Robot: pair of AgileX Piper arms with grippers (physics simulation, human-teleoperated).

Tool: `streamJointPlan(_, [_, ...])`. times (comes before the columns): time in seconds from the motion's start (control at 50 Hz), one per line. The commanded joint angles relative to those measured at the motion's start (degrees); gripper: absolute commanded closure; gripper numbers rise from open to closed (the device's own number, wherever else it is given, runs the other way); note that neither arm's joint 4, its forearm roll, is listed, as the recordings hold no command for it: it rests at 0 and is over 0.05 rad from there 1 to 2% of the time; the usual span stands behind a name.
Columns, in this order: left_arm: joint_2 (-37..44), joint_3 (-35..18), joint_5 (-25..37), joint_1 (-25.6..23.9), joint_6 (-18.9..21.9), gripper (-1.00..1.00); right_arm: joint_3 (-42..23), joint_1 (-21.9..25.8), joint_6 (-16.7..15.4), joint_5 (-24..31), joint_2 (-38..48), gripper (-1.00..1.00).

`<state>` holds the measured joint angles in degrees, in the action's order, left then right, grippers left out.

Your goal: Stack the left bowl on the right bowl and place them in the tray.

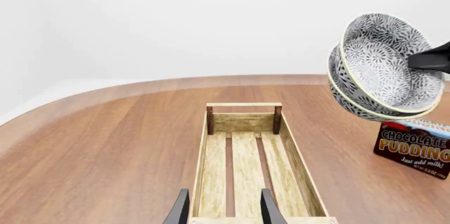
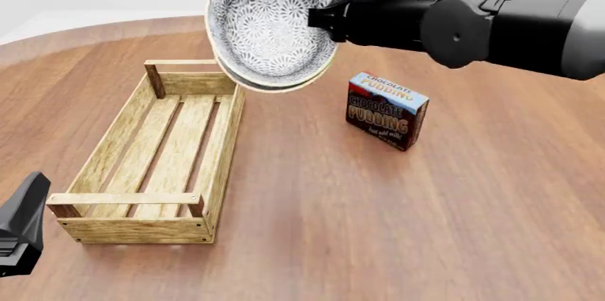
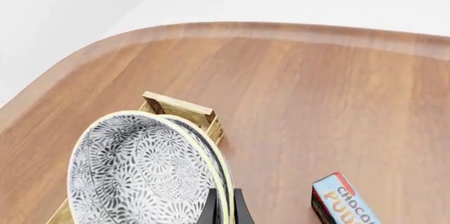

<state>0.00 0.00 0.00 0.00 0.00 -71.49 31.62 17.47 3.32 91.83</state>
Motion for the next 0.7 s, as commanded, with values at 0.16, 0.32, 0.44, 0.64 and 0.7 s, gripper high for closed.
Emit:
streamJointPlan(0.16, [0.0, 0.0, 0.0, 0.0, 0.0, -1.0, -15.1, 5.8, 2.2, 0.3, 11.7, 1.0])
streamJointPlan(0.32, [0.0, 0.0, 0.0, 0.0, 0.0, -1.0, -20.5, 7.6, 3.1, -0.1, 17.2, 1.0])
streamJointPlan(0.44, [0.0, 0.0, 0.0, 0.0, 0.0, -1.0, -23.2, 10.1, 3.5, -0.7, 20.3, 1.0])
streamJointPlan(0.64, [0.0, 0.0, 0.0, 0.0, 0.0, -1.0, -28.6, 10.9, 4.4, -0.5, 26.3, 1.0])
streamJointPlan(0.7, [0.0, 0.0, 0.0, 0.0, 0.0, -1.0, -30.8, 11.3, 4.5, 0.2, 28.4, 1.0])
